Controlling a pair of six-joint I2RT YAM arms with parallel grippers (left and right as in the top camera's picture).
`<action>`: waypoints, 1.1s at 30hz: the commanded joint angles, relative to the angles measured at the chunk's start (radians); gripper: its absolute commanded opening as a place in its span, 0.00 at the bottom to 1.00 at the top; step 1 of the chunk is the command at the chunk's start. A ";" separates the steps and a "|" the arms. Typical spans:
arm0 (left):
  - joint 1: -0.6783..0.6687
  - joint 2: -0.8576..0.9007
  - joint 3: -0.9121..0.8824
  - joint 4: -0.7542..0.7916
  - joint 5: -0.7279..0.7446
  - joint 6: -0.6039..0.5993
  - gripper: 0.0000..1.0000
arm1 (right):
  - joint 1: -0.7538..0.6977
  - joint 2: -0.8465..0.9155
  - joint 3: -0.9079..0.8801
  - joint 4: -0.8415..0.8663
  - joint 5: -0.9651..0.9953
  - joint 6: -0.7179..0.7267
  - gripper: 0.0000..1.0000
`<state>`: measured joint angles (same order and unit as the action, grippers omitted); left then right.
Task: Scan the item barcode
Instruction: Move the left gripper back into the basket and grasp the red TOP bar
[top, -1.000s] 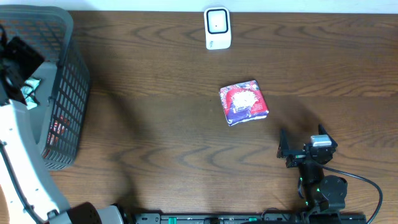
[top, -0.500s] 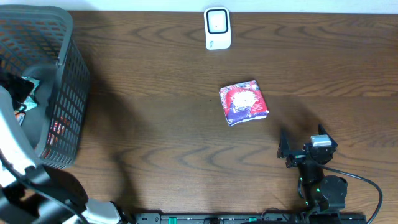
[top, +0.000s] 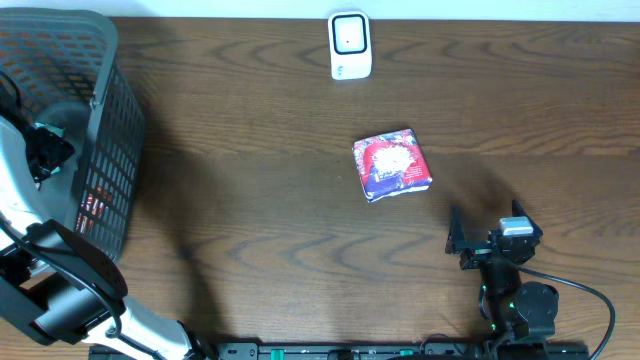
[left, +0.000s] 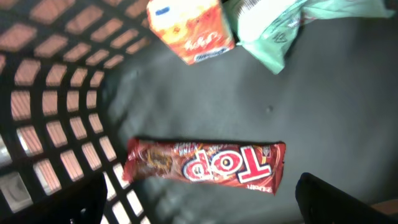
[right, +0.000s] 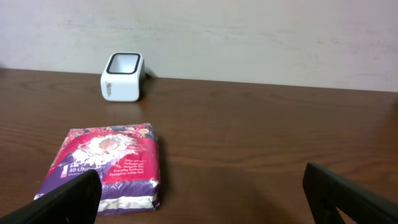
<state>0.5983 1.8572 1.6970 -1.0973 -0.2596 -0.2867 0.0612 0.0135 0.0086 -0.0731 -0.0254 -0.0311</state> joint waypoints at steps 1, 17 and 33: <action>0.002 0.013 -0.001 0.000 -0.015 0.185 0.97 | 0.003 -0.002 -0.002 -0.002 0.005 -0.008 0.99; 0.006 0.013 -0.178 -0.052 -0.014 0.464 0.87 | 0.003 -0.002 -0.002 -0.002 0.005 -0.008 0.99; 0.023 0.013 -0.394 0.126 0.069 0.566 0.84 | 0.003 -0.002 -0.002 -0.002 0.005 -0.008 0.99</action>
<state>0.6212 1.8576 1.3289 -0.9791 -0.2153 0.2386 0.0612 0.0135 0.0086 -0.0731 -0.0254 -0.0311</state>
